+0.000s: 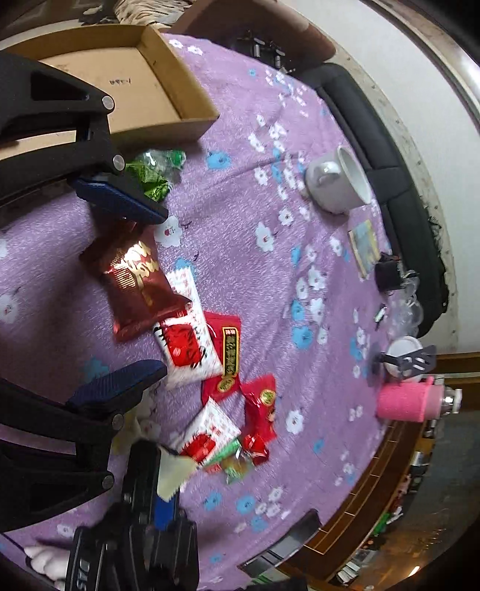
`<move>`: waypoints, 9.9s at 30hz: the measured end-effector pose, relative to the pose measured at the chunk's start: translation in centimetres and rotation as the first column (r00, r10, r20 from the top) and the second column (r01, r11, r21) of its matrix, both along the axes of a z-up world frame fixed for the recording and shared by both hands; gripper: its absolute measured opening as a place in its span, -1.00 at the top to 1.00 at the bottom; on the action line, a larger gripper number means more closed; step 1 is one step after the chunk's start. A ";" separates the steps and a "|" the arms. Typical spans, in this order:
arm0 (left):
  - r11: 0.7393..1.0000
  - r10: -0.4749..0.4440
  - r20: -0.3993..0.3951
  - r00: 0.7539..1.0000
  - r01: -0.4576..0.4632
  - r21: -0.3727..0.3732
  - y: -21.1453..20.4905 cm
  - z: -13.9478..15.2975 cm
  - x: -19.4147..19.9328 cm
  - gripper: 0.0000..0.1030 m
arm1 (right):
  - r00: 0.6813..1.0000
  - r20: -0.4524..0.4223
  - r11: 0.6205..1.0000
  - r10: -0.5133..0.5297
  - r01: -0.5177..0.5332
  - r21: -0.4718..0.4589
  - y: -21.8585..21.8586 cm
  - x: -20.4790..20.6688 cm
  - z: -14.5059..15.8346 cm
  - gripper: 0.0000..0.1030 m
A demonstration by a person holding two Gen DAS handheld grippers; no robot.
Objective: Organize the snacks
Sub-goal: 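Grasp the dark red packet with the left gripper while the right grasps a white sachet, then drop the dark red packet and white sachet into the box from both grippers, then grasp the white-red ENDS WELL packet with the left gripper while the right grasps a red-white stick pack, then carry both packets over the box and open the grippers to release, then grasp the green snack bag with the left gripper while the right grasps a dark red packet, then carry the green bag and dark red packet over the box and release both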
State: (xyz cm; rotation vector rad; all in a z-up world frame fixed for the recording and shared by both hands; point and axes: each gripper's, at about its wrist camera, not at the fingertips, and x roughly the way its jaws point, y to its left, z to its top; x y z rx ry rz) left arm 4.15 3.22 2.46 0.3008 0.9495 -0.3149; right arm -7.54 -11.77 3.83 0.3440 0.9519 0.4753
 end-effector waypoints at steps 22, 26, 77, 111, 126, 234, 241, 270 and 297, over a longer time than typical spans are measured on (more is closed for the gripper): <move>0.982 -0.027 -0.068 0.997 0.014 -0.189 -0.3 1.5 -4.0 -0.14 | 0.999 -0.022 0.999 -0.035 0.036 0.024 -1.3 -0.2 0.2 0.65; 0.984 -0.050 -0.062 0.997 0.039 -0.174 -1.8 0.4 -3.0 -0.19 | 0.998 -0.020 0.997 -0.058 0.059 0.048 -2.0 -0.2 0.5 0.65; 0.799 0.444 -0.065 0.894 -0.428 -0.422 17.6 0.2 -16.3 0.22 | 0.934 0.081 0.938 0.347 -0.344 -0.050 19.2 -4.5 5.6 0.65; 0.698 0.304 -0.128 0.944 -0.312 -0.644 14.6 2.4 -16.5 -0.56 | 0.990 0.038 0.976 -0.139 0.143 -0.164 -4.2 -1.9 2.2 0.19; 0.801 0.228 -0.137 0.964 -0.266 -0.536 8.6 2.5 -15.6 -0.56 | 0.994 0.088 0.951 -0.061 0.084 -0.296 0.8 1.1 0.7 0.15; 0.700 0.493 -0.031 0.870 -0.417 -0.580 22.7 7.3 -9.6 -0.66 | 0.992 0.102 0.993 0.075 -0.065 -0.101 9.2 2.9 5.5 0.19; 0.662 0.381 -0.063 0.922 -0.320 -0.678 16.3 6.1 -12.0 -0.89 | 0.994 0.048 0.994 -0.100 0.102 -0.044 -0.3 2.8 4.2 0.19; 0.843 0.197 -0.088 0.977 -0.214 -0.494 7.4 2.2 -13.5 -0.89 | 0.989 0.046 0.922 0.142 -0.115 -0.371 7.1 6.8 -0.1 0.47; 0.989 0.127 -0.103 0.987 -0.134 -0.061 1.5 -1.7 -0.3 0.11 | 0.999 0.002 0.998 0.049 -0.048 -0.050 0.8 0.8 -0.7 0.46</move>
